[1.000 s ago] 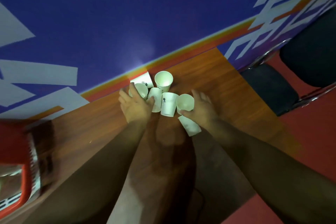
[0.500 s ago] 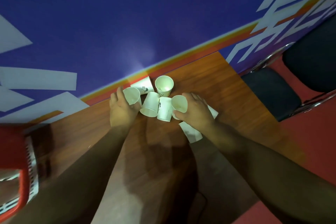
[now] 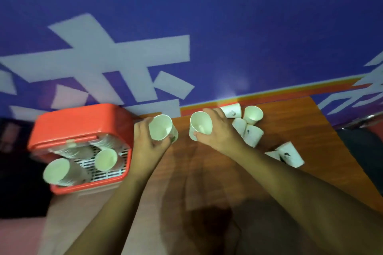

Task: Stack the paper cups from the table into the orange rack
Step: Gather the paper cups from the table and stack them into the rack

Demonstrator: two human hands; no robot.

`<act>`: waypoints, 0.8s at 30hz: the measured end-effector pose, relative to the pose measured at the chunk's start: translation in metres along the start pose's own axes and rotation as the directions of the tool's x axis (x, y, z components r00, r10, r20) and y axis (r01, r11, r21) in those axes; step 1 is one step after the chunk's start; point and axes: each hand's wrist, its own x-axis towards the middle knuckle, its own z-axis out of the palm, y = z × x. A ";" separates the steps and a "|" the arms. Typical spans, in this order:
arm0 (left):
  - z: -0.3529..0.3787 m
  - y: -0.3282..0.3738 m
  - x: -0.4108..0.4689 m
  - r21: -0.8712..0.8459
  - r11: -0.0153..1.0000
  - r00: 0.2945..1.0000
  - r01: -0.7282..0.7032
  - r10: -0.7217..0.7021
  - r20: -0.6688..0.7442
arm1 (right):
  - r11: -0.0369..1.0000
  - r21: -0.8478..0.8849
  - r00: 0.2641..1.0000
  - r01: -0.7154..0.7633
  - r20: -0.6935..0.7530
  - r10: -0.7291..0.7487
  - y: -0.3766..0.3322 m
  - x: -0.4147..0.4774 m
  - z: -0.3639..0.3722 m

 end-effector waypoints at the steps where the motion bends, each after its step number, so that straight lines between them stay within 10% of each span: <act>1: -0.021 -0.010 -0.006 0.014 1.000 1.000 -0.002 0.003 -0.025 | 1.000 0.001 1.000 0.016 0.025 -0.016 -0.020 0.000 0.012; 10: -0.149 -0.115 -0.049 0.078 0.973 0.960 0.218 -0.199 -0.196 | 0.981 0.155 0.988 0.114 0.087 -0.129 -0.144 -0.003 0.118; 24: -0.107 -0.178 -0.024 0.106 0.971 0.975 0.213 -0.206 -0.080 | 0.998 0.051 0.999 -0.037 0.008 0.037 -0.138 0.002 0.168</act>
